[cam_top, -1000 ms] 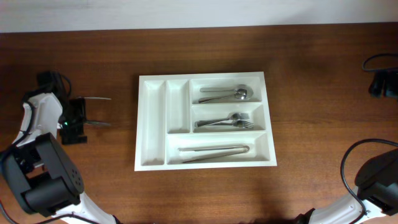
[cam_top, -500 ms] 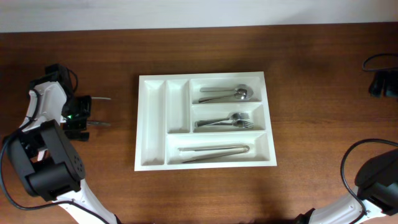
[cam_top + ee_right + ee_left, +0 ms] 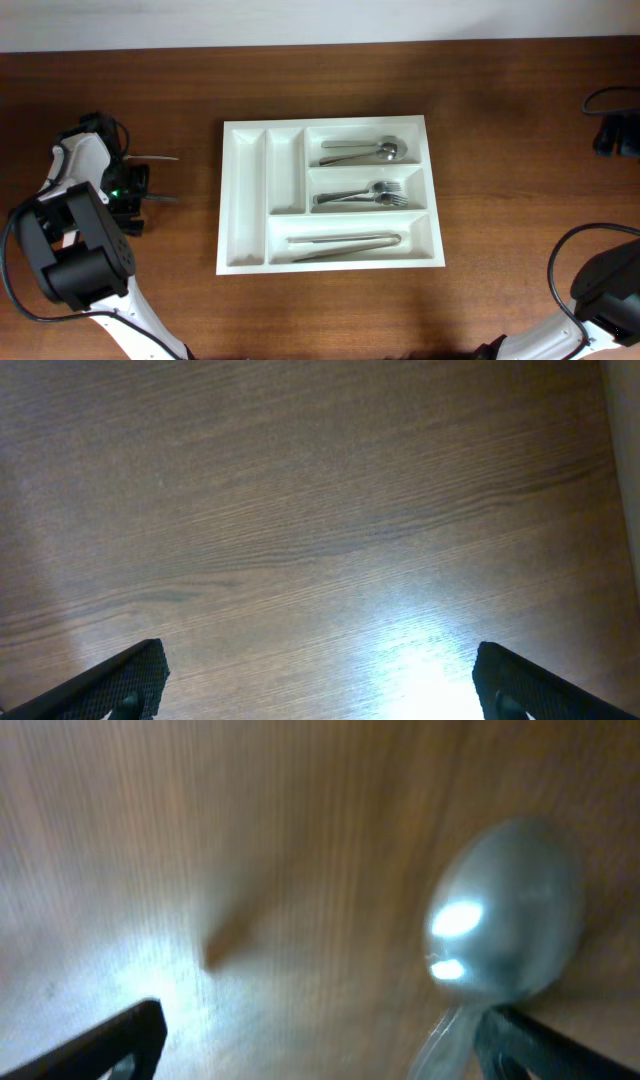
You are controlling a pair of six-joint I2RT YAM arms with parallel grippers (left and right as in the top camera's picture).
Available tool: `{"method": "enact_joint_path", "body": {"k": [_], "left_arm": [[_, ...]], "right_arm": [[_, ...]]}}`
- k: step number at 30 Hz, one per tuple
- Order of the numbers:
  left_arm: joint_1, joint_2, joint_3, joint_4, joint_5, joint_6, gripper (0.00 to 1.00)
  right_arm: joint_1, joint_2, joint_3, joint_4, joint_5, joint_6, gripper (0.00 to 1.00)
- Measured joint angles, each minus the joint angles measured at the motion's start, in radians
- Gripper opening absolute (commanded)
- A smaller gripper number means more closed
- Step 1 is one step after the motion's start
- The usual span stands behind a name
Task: Pack container
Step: 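Lower the left gripper down onto the spoon's bowl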
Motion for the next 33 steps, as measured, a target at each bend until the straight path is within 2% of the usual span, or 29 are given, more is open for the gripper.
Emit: {"method": "enact_joint_path", "body": {"k": [22, 33], "left_arm": [[0.0, 0.011, 0.002, 0.11, 0.006, 0.088, 0.99], [0.0, 0.011, 0.001, 0.107, 0.025, 0.107, 0.99]], "right_arm": [[0.0, 0.0, 0.0, 0.0, 0.0, 0.0, 0.99], [0.0, 0.001, 0.0, 0.0, 0.0, 0.001, 0.99]]}}
